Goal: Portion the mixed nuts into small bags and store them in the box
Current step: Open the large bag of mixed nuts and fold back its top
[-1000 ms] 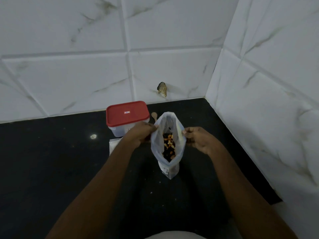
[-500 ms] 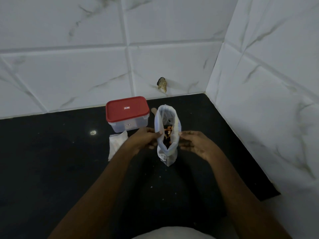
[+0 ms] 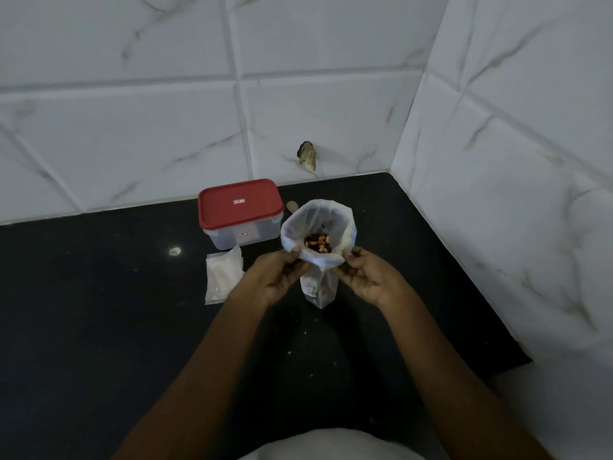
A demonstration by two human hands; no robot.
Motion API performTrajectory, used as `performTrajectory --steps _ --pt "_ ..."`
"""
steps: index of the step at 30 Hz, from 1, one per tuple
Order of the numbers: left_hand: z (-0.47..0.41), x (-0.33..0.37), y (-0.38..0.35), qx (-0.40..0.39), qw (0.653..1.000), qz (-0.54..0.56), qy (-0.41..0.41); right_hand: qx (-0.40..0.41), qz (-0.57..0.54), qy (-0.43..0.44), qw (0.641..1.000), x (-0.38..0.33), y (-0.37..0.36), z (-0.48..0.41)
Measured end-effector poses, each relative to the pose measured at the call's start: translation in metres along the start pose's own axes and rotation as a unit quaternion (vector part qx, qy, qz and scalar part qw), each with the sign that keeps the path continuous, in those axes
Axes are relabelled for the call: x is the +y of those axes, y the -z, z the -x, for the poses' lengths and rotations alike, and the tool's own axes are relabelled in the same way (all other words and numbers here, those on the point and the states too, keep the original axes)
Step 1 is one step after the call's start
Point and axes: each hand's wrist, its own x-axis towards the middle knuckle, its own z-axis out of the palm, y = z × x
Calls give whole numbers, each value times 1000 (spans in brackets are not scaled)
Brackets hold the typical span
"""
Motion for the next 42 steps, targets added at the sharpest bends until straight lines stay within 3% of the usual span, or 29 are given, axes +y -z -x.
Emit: performTrajectory --steps 4,10,13,16,19,22,26,29,32,34,38,42 --pt "3 0 0 20 980 198 9 31 -167 -17 985 -1 3 -1" --pt "6 -20 -7 -34 935 352 -9 6 -214 -14 977 14 -7 1" --pt "10 -20 -7 -50 963 262 -27 -16 -149 -3 989 11 1 2" --pt "16 -15 -2 -36 995 71 -55 -16 53 23 998 6 8 7" --pt "18 -15 4 -22 990 -133 -45 -27 195 10 980 6 9 12" --pt "19 -17 1 -26 979 -195 -61 -30 216 5 976 5 8 12" --pt "16 -17 0 12 984 -138 -112 -13 153 27 988 5 8 10" --pt "16 -17 2 8 997 41 -65 -1 26 16 1000 10 7 10" --pt "18 -23 1 -10 969 245 -19 4 -168 -22 985 20 5 7" --pt "18 -32 1 -36 953 299 -18 -15 -230 -23 973 28 4 4" --pt "16 -34 4 -37 957 285 -30 -36 -161 -21 986 26 11 3" --pt "2 -26 14 54 991 108 -61 -5 22 -23 999 13 19 1"
